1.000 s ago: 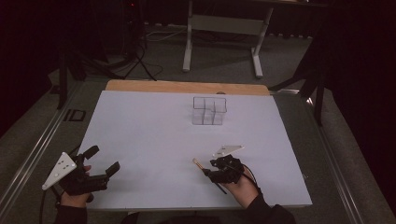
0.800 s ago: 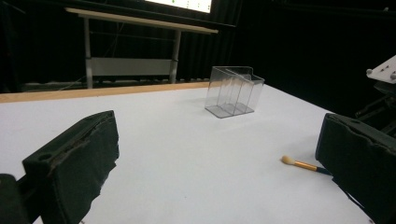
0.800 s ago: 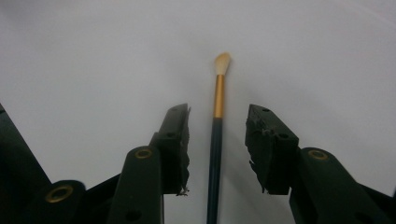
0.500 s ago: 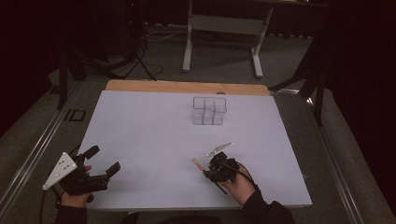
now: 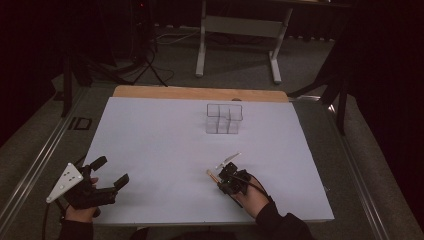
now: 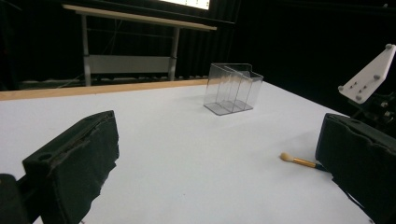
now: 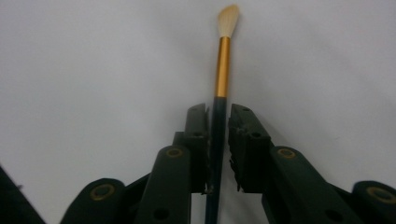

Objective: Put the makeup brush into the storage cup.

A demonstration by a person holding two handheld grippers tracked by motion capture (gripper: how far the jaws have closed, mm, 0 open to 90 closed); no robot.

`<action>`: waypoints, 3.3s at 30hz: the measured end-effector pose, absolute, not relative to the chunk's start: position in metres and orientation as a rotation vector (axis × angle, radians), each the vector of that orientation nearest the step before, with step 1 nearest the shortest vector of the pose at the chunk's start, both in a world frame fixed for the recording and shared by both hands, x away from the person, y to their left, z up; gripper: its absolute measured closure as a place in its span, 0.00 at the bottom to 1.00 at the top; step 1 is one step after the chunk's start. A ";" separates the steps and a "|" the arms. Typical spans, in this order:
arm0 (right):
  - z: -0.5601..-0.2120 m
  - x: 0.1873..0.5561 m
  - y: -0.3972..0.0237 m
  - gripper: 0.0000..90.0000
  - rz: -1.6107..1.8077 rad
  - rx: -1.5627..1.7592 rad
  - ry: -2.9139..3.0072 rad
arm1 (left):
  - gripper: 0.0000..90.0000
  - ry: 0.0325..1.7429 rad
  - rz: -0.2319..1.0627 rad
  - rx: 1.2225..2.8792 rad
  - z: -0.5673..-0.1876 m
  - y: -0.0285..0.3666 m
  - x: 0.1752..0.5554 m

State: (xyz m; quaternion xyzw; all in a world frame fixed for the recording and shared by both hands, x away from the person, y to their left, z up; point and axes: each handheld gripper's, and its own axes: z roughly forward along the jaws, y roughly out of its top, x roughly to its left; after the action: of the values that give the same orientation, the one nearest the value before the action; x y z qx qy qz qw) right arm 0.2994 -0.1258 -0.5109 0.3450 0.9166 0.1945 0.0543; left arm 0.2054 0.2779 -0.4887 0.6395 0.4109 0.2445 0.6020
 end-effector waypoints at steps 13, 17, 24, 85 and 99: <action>-0.515 0.297 -0.118 0.92 0.519 1.009 2.768 | 0.00 0.959 0.575 1.475 -0.489 0.278 0.205; -0.514 0.298 -0.118 0.92 0.517 1.021 2.777 | 0.00 0.961 0.574 1.481 -0.489 0.277 0.206; -0.494 0.306 -0.131 0.92 0.699 1.088 2.762 | 0.00 0.962 0.566 1.482 -0.489 0.276 0.207; -0.422 0.314 -0.187 0.92 1.879 0.868 2.219 | 0.01 0.670 0.126 1.581 -0.470 0.128 0.274; -0.420 0.314 -0.192 0.92 1.946 0.881 2.152 | 0.03 0.618 0.010 1.620 -0.483 0.080 0.288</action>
State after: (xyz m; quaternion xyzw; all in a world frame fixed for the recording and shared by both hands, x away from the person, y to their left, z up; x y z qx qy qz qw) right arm 0.3136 -0.1916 -0.4195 0.2902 0.7088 0.6407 0.0547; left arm 0.2883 0.0804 -0.4825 0.7122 0.2719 0.0044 0.6472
